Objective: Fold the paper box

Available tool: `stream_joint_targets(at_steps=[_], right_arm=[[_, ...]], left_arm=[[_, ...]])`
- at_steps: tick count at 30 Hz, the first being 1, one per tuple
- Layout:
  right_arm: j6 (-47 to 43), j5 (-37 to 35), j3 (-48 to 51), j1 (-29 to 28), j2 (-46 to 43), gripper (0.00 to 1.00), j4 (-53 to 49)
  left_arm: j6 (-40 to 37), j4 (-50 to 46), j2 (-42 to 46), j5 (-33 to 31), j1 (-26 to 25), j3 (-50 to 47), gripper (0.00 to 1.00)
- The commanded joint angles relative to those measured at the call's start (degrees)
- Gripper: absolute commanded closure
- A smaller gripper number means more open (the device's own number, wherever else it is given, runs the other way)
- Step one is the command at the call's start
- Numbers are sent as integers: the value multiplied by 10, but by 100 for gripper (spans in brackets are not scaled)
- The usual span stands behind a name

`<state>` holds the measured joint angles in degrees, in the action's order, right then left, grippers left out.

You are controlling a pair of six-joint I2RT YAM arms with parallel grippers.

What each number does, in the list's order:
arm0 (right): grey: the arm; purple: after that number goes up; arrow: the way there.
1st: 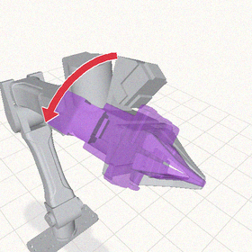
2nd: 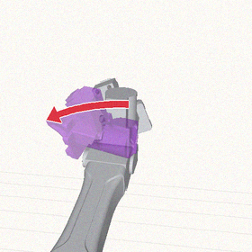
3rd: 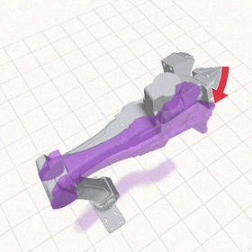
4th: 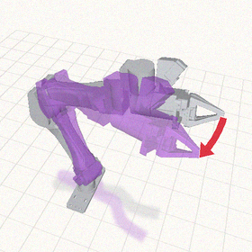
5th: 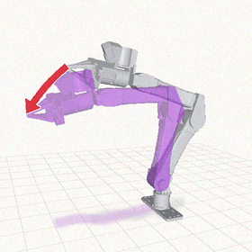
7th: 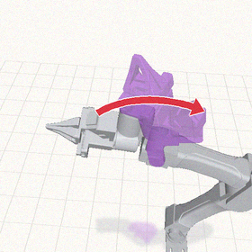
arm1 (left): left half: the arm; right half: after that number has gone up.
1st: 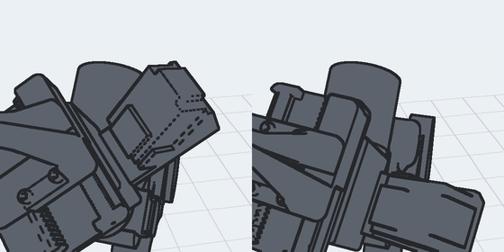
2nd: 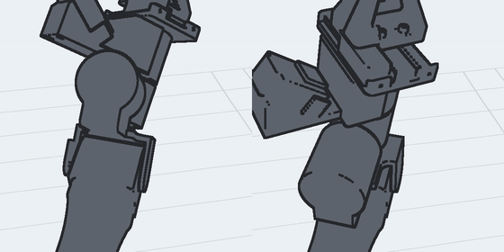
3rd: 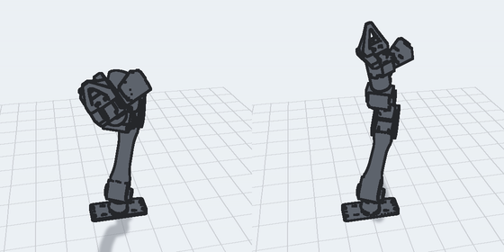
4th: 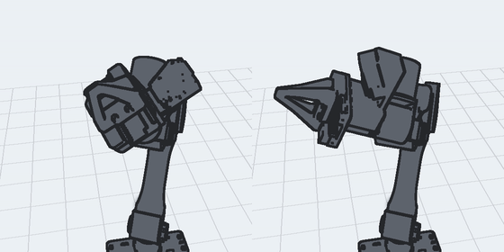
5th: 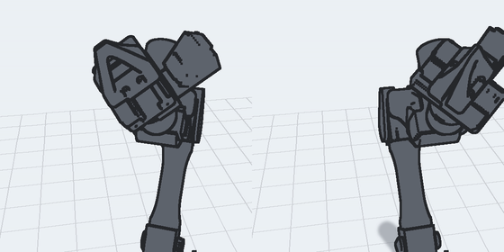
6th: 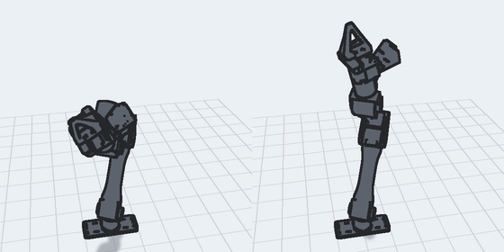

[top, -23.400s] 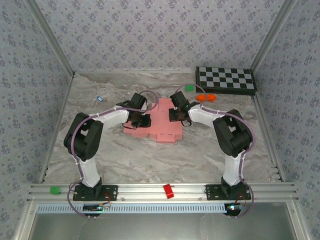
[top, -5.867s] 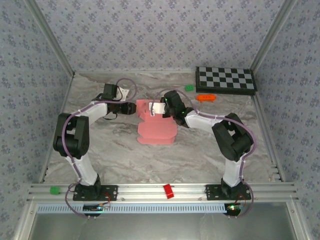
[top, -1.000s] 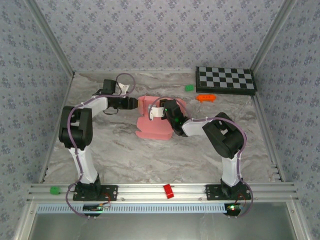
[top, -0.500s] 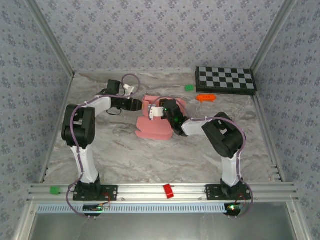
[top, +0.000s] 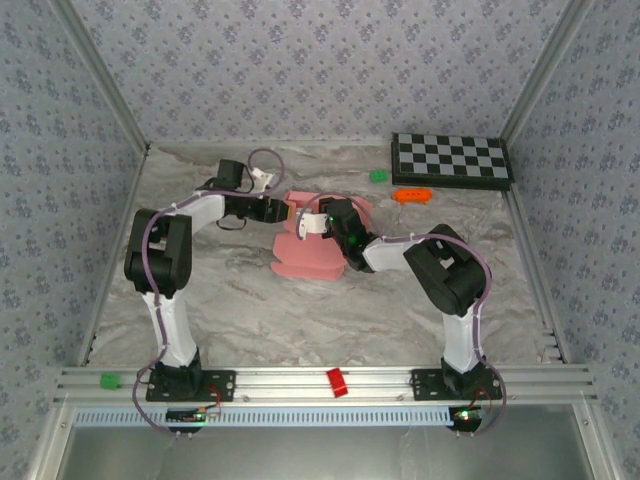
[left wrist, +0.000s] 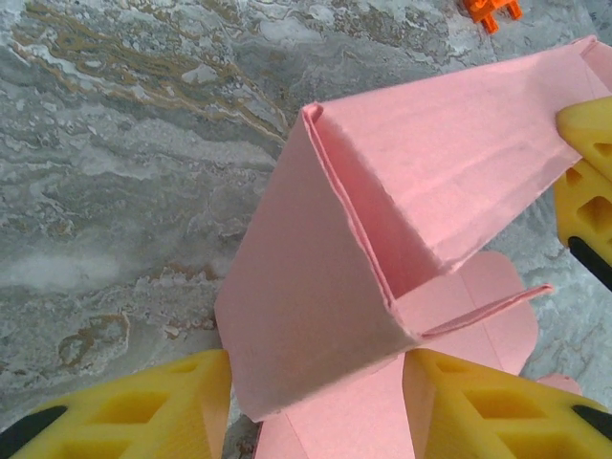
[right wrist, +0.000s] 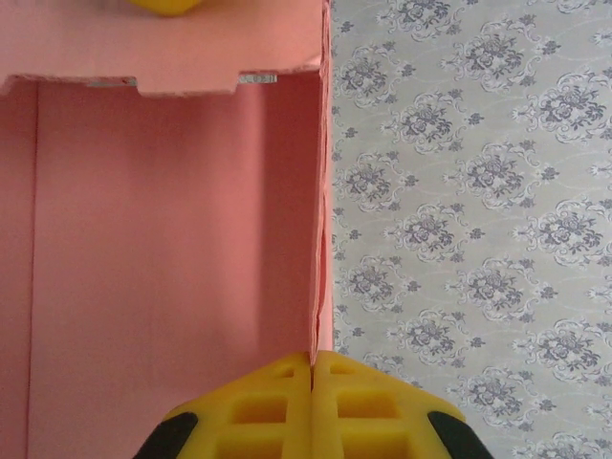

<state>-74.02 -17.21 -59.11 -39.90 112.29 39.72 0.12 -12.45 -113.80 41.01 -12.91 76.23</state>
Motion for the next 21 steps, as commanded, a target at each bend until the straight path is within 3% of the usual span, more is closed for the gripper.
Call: stream_joint_targets(at_steps=[1, 10, 21], right_arm=[[0, 4, -11, -5, 19, 100, -12], [0, 6, -20, -6, 21, 100, -24], [3, 9, -27, -8, 27, 100, -31]], left_arm=[[17, 49, 2, -18, -11, -17, 50], [36, 94, 15, -21, -22, -46, 49], [73, 146, 40, -87, -24, -92, 50]])
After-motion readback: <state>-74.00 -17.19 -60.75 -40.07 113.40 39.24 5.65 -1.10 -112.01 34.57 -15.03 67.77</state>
